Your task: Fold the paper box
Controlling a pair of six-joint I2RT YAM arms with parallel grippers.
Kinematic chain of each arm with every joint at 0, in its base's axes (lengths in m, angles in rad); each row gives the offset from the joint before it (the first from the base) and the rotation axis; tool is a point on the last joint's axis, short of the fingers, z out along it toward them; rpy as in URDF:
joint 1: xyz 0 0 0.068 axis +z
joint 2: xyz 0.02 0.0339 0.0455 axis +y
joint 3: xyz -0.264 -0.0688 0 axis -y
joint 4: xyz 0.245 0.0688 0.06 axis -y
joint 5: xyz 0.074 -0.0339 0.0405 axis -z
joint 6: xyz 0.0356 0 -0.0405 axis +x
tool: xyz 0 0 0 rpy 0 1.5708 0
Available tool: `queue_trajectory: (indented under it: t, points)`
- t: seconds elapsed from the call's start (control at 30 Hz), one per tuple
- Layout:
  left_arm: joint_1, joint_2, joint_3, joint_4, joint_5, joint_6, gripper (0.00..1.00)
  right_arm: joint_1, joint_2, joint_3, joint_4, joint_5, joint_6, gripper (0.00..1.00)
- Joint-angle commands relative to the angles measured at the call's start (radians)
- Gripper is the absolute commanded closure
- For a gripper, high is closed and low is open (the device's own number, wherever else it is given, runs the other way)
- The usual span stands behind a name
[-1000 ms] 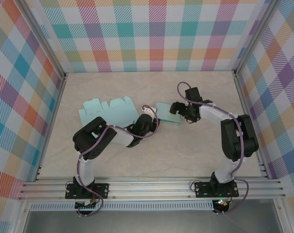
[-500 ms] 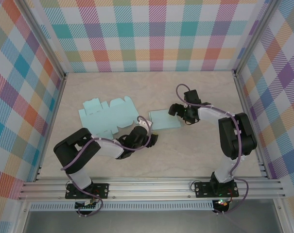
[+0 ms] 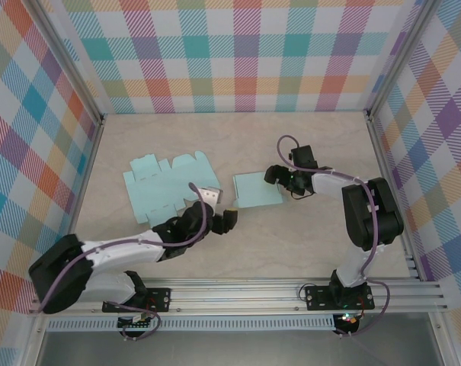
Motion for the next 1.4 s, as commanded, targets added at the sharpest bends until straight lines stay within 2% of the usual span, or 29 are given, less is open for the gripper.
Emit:
queue_trajectory:
  t: [0.0, 0.07, 0.2, 0.33, 0.67, 0.9, 1.0, 1.1, 1.27, 1.37]
  points:
    - [0.012, -0.060, 0.077, -0.200, -0.110, -0.091, 0.26, 0.004, -0.033, -0.013, -0.053, -0.041, -0.045, 0.09]
    - [0.048, -0.050, 0.135, -0.262, -0.100, -0.110, 0.28, 0.003, -0.053, -0.007, -0.070, -0.054, -0.047, 0.09]
    - [0.159, 0.055, 0.279, -0.360, 0.047, -0.102, 0.27, 0.004, -0.111, 0.017, -0.123, -0.058, -0.049, 0.07]
    - [0.228, 0.202, 0.380, -0.387, 0.176, -0.076, 0.27, 0.004, -0.158, 0.044, -0.183, -0.073, -0.044, 0.05]
    - [0.259, 0.479, 0.525, -0.362, 0.293, -0.039, 0.31, 0.004, -0.247, -0.027, -0.229, -0.132, 0.053, 0.01]
    - [0.272, 0.584, 0.556, -0.337, 0.340, -0.054, 0.40, -0.002, -0.284, -0.129, -0.173, -0.174, 0.107, 0.01]
    - [0.283, 0.601, 0.552, -0.311, 0.372, -0.069, 0.43, -0.011, -0.285, -0.163, -0.132, -0.204, 0.131, 0.03]
    - [0.293, 0.608, 0.539, -0.301, 0.385, -0.083, 0.50, -0.028, -0.278, -0.198, -0.067, -0.249, 0.154, 0.10]
    - [0.320, 0.610, 0.496, -0.265, 0.414, -0.121, 0.60, -0.051, -0.242, -0.221, 0.003, -0.307, 0.163, 0.12]
    - [0.352, 0.616, 0.466, -0.224, 0.468, -0.155, 0.69, -0.059, -0.215, -0.229, 0.060, -0.356, 0.174, 0.13]
